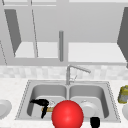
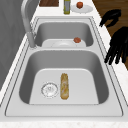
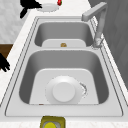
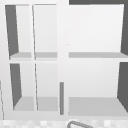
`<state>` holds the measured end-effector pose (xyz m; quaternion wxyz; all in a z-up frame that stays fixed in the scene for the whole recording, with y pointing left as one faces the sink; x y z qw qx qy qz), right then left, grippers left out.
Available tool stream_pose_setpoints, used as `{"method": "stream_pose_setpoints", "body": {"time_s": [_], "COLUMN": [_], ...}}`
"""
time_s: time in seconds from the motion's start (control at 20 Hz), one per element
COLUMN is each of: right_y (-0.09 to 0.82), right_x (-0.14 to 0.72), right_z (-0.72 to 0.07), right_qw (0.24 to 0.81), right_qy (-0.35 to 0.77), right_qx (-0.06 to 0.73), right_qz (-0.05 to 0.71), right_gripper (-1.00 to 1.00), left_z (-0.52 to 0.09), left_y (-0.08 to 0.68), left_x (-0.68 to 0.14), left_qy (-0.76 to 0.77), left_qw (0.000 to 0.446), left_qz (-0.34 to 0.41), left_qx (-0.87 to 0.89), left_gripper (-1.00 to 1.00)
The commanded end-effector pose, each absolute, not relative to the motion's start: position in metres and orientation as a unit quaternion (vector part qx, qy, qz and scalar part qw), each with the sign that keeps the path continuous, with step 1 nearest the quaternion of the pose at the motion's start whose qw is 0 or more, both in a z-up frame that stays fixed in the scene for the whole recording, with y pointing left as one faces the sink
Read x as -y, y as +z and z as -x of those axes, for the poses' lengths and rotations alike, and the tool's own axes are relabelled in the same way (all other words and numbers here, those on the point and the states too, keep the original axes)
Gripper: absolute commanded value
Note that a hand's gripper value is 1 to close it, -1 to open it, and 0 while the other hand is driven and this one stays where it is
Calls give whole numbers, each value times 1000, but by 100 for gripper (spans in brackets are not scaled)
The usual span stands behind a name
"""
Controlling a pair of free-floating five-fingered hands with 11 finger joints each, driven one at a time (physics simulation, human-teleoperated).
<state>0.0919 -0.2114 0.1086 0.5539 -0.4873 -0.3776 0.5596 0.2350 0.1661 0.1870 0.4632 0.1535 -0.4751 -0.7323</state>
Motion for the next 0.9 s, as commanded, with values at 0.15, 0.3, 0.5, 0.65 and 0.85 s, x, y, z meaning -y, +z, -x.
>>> {"method": "stream_pose_setpoints", "body": {"time_s": [0.15,0.3,0.5,0.65,0.85], "right_y": [109,109,109,109,109], "right_x": [211,211,211,211,211], "right_z": [-92,-92,-92,-92,-92], "right_qw": [554,554,554,554,554], "right_qy": [560,560,560,560,560], "right_qx": [378,378,378,378,378], "right_qz": [487,487,487,487,487], "right_gripper": [0,0,0,0,0], "left_z": [-226,-223,-218,-215,-210], "left_y": [193,196,200,202,204], "left_x": [-163,-162,-160,-158,-157], "left_qy": [-726,-724,-723,-725,-728], "left_qw": [414,399,376,358,338], "left_qz": [-105,-85,-55,-31,1], "left_qx": [539,557,577,588,596], "left_gripper": [-100,-100,-100,-100,-100]}}
